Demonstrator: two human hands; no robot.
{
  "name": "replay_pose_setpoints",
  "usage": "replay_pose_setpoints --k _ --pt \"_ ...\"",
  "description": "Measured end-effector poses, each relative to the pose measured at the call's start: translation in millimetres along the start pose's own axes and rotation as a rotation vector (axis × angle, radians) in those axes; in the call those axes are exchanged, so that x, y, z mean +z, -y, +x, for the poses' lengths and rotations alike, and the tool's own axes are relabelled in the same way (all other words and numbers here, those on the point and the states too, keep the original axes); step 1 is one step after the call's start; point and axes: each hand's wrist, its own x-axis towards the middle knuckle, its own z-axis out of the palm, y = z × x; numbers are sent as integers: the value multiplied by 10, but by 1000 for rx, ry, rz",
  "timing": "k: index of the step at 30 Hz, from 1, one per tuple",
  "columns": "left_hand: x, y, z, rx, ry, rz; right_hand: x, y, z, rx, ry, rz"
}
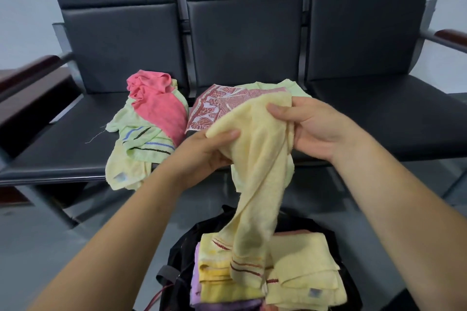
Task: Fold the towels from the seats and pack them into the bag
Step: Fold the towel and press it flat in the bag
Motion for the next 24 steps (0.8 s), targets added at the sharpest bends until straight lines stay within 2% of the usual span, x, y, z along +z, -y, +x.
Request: replay_pose_setpoints --k 2,4,6,8,11,13,15,17,19,21,24 --pt "-16 -91 -26 50 -60 -32 -108 54 -49 27 -53 -220" --pt "34 -224 -81 108 -69 21 -146 99 -80 -92 -139 -367" --pt "137 -366 -150 197 -87 40 -93 166 -106 -271 -159 -219" --pt "267 -492 -210 306 -159 96 -44 226 -134 -313 -96 -6" --pt "331 -505 -228 376 -265 377 -88 140 -105 -102 -117 -163" --pt "252 -417 -174 344 -284 496 -124 46 -88 25 -165 -233" --pt "205 -352 -170 279 -317 540 -120 27 -84 65 -214 -215" --pt "213 -344 -186 252 -342 384 -119 87 -98 41 -198 -54" --pt "236 -377 -190 216 -335 76 -125 140 -124 14 -59 137" --pt "256 -422 -184 166 -303 -115 -97 97 -135 53 55 81" --pt "245 -440 -182 119 -300 -213 -61 -84 -80 161 24 -133"
